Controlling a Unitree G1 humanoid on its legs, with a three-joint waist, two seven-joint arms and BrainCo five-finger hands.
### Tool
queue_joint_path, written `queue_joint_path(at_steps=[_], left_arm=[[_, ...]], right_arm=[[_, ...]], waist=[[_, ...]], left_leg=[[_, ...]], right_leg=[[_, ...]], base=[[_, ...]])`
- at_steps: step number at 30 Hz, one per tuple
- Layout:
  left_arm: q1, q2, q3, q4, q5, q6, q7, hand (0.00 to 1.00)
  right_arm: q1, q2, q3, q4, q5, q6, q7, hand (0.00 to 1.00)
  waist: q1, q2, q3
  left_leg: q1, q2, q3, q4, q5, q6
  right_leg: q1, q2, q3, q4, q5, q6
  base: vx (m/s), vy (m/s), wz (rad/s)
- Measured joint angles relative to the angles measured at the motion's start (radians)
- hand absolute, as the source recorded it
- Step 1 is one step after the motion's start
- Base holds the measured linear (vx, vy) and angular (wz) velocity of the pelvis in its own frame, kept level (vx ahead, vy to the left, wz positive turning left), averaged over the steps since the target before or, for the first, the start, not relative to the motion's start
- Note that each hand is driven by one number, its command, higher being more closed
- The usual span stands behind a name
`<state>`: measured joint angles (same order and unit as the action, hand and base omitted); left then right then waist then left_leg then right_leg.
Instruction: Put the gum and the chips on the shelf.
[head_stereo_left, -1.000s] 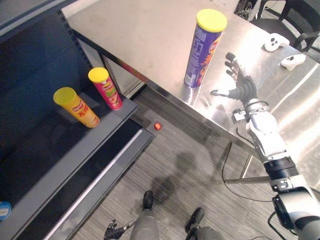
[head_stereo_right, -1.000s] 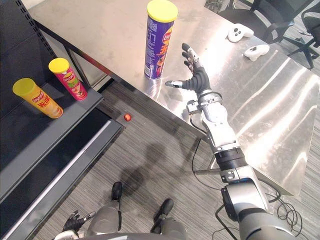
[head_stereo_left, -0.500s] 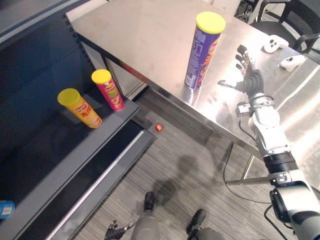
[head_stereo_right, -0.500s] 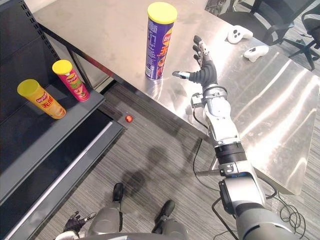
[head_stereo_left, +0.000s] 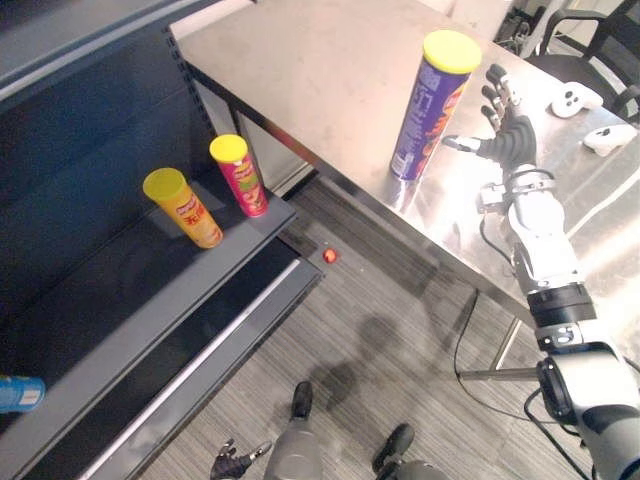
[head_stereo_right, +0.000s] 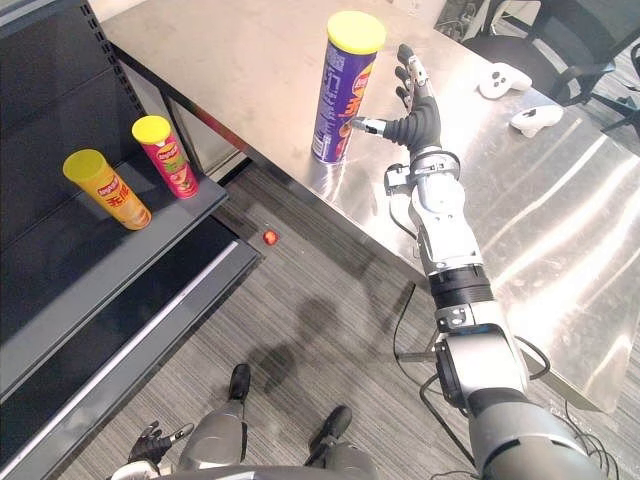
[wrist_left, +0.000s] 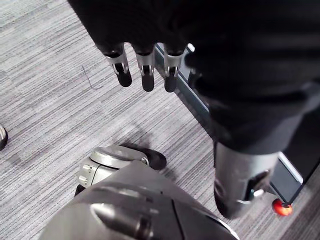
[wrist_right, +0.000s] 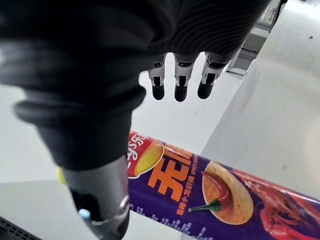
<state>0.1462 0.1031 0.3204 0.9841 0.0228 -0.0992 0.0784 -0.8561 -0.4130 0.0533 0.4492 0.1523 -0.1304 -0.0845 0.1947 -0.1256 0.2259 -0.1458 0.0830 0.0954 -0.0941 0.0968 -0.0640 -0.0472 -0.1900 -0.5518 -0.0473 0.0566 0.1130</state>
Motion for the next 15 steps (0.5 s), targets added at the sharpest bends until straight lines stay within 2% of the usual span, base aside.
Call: queue_joint_path(at_steps=[4, 8, 9, 15], left_arm=[[0.000, 0.000, -0.001, -0.006, 0.000, 0.000, 0.003, 0.00], [0.000, -0.001, -0.001, -0.007, -0.001, 0.000, 0.004, 0.00], [0.000, -0.001, -0.001, -0.007, -0.001, 0.000, 0.004, 0.00], [0.000, -0.001, -0.002, -0.008, -0.003, 0.000, 0.006, 0.00]], right_arm=[[-0.049, 0.000, 0.000, 0.038, 0.000, 0.022, -0.007, 0.00], [-0.083, 0.001, 0.000, 0.038, 0.001, 0.022, -0.020, 0.00], [-0.089, 0.001, 0.000, 0.038, 0.001, 0.022, -0.021, 1.00], [-0.114, 0.001, -0.003, 0.079, 0.001, 0.024, -0.038, 1.00]], waist=[[0.008, 0.000, 0.000], [0.012, 0.000, 0.000], [0.013, 0.000, 0.000], [0.030, -0.002, 0.001]], left_leg=[[-0.013, -0.003, -0.024, 0.000, 0.006, 0.002], [-0.019, -0.003, -0.030, 0.000, 0.009, 0.002], [-0.021, -0.003, -0.033, 0.000, 0.011, 0.002], [-0.026, 0.000, -0.048, -0.001, 0.017, 0.000]], right_leg=[[0.002, -0.003, -0.021, 0.000, 0.000, 0.000], [0.002, -0.004, -0.029, 0.000, 0.000, 0.000], [0.002, -0.003, -0.033, 0.000, 0.000, 0.000], [0.003, 0.000, -0.043, 0.001, -0.001, -0.001]], base=[[0.03, 0.022, 0.18], [0.02, 0.015, 0.07], [0.01, 0.015, 0.08], [0.01, 0.014, 0.06]])
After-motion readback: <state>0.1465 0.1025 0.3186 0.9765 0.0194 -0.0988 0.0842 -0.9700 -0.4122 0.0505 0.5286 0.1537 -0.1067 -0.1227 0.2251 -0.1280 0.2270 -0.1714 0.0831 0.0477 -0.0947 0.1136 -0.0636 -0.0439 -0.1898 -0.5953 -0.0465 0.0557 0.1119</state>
